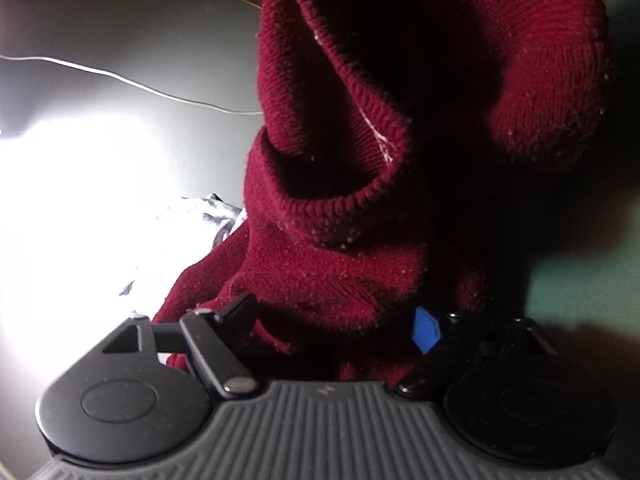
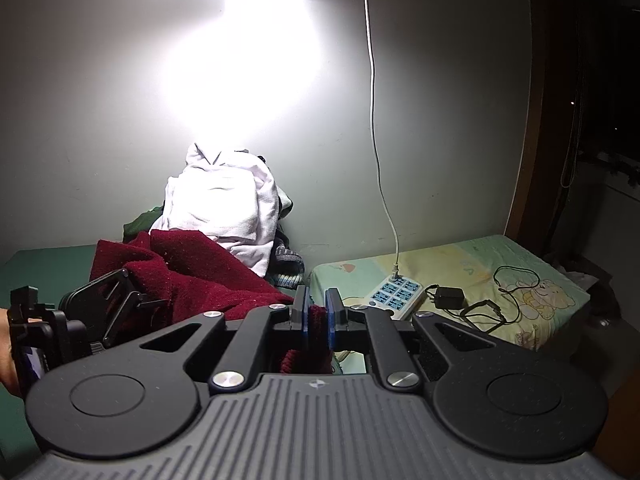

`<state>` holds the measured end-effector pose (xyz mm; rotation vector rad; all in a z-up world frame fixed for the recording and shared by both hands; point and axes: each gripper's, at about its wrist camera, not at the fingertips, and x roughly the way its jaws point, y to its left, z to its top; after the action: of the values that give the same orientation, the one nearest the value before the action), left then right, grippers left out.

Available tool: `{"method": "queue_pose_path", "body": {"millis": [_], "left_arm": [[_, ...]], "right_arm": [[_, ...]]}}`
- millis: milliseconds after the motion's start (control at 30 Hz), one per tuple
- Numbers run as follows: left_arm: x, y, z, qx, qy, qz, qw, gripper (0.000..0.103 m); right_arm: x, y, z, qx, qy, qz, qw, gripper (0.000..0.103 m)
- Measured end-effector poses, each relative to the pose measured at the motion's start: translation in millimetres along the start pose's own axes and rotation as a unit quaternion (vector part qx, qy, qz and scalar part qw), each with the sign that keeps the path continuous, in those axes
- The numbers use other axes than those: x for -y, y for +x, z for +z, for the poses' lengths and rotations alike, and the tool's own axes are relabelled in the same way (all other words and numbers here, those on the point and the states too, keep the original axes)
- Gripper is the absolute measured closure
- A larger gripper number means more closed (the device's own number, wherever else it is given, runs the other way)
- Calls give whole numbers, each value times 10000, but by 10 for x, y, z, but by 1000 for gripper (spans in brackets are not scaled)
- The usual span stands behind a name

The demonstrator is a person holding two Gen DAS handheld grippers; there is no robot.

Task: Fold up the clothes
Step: 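Pull the red sweater onto the open green table with both grippers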

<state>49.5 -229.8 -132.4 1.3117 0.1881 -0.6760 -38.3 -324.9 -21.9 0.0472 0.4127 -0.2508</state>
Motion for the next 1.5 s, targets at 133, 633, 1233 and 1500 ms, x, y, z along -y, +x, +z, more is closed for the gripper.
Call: {"method": "queue_pose_path", "body": {"millis": [133, 633, 1233, 1500], "left_arm": [[65, 79, -33, -88, 71, 172, 9998, 66], [-841, -574, -389, -436, -3332, 1551, 9290, 84], [-423, -1927, -1653, -1695, -4641, 1778, 8510, 83], [-174, -2712, -2239, -2198, -4903, 1984, 8197, 91]], "right_arm": [[-3, 22, -23, -17, 25, -47, 10000, 95], [-204, 22, -193, -258, -90, 285, 9992, 95], [-1372, -376, -676, -991, -1174, 2521, 9554, 95], [-1880, -652, -851, -1158, -1550, 3165, 9287, 95]]}}
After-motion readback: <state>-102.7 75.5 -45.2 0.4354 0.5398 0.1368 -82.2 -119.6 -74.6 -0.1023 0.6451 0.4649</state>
